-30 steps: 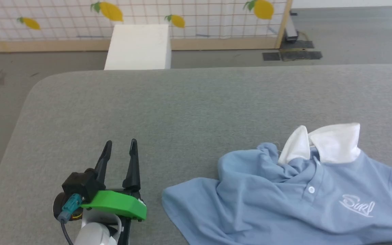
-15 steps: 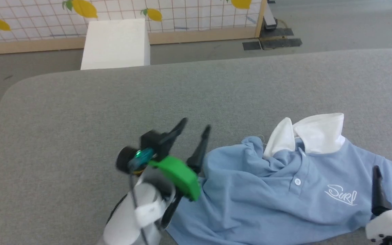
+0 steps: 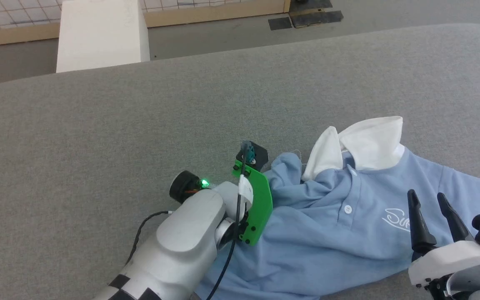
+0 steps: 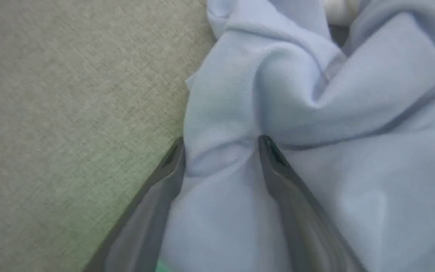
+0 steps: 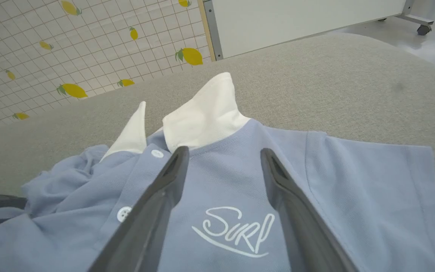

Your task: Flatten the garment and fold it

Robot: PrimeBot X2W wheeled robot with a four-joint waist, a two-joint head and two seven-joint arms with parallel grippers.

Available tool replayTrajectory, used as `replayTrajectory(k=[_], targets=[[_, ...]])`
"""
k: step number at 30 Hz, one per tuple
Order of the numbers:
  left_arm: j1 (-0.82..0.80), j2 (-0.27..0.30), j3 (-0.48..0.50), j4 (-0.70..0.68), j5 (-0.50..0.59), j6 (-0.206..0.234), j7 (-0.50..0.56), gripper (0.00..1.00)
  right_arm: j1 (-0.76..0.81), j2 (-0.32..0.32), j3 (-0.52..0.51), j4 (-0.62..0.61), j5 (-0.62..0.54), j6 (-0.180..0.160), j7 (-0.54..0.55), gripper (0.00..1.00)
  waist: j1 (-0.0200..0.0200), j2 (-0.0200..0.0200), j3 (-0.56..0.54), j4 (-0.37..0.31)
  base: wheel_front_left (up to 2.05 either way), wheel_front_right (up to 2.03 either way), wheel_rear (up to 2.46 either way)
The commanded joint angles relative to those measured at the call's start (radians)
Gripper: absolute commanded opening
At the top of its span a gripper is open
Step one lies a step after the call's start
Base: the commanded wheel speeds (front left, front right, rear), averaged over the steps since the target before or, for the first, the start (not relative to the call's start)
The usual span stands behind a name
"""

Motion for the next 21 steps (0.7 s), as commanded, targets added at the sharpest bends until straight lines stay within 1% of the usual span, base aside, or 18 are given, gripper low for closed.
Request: replayTrajectory(k=[1, 2, 3, 4, 6, 10, 14, 18, 21], targets=[[-0.007, 0.002, -0.02, 0.016, -0.026, -0.003, 0.054, 0.62, -0.02, 0.0, 0.007, 0.002, 0.008, -0.001, -0.007, 1.0, 0.0, -0.0001, 0.007, -0.007, 0.0, 0.0, 0.0], [-0.005, 0.002, -0.028, 0.022, -0.043, -0.003, 0.093, 0.27, -0.022, 0.0, 0.01, 0.002, 0.01, -0.001, -0.009, 1.0, 0.0, -0.0001, 0.007, -0.007, 0.0, 0.0, 0.0], [-0.004, 0.002, -0.03, 0.021, -0.054, -0.003, 0.107, 0.0, -0.024, 0.0, 0.011, 0.002, 0.013, -0.001, -0.01, 1.0, 0.0, -0.0001, 0.007, -0.005, 0.0, 0.0, 0.0], [-0.006, 0.002, -0.03, 0.014, -0.059, -0.002, 0.1, 0.0, -0.025, 0.0, 0.01, 0.003, 0.014, -0.001, -0.012, 1.0, 0.0, -0.0001, 0.007, 0.002, 0.0, 0.0, 0.0], [-0.01, 0.009, -0.012, -0.003, -0.047, 0.018, 0.023, 0.0, -0.025, 0.0, 0.011, 0.003, 0.018, -0.001, -0.014, 1.0, 0.0, -0.0001, 0.005, 0.015, 0.0, 0.0, 0.0], [0.01, 0.037, 0.088, -0.052, -0.043, 0.101, -0.235, 0.0, -0.024, 0.0, 0.008, 0.002, 0.017, -0.001, -0.015, 1.0, 0.0, -0.0001, -0.01, 0.05, 0.0, 0.0, 0.0], [0.063, 0.088, 0.182, -0.098, -0.058, 0.17, -0.405, 0.0, -0.018, 0.0, 0.0, -0.005, 0.009, -0.001, -0.012, 1.0, 0.0, -0.0001, -0.036, 0.099, 0.0, 0.0, 0.0], [0.159, 0.16, 0.271, -0.172, -0.086, 0.236, -0.506, 0.0, -0.004, 0.0, -0.001, -0.021, 0.001, -0.001, -0.002, 1.0, 0.0, -0.0001, -0.066, 0.151, 0.0, 0.0, 0.0], [0.26, 0.214, 0.324, -0.246, -0.109, 0.286, -0.541, 0.0, 0.008, 0.0, -0.006, -0.033, -0.005, -0.001, 0.01, 1.0, 0.0, -0.0001, -0.085, 0.188, 0.0, 0.0, 0.0]])
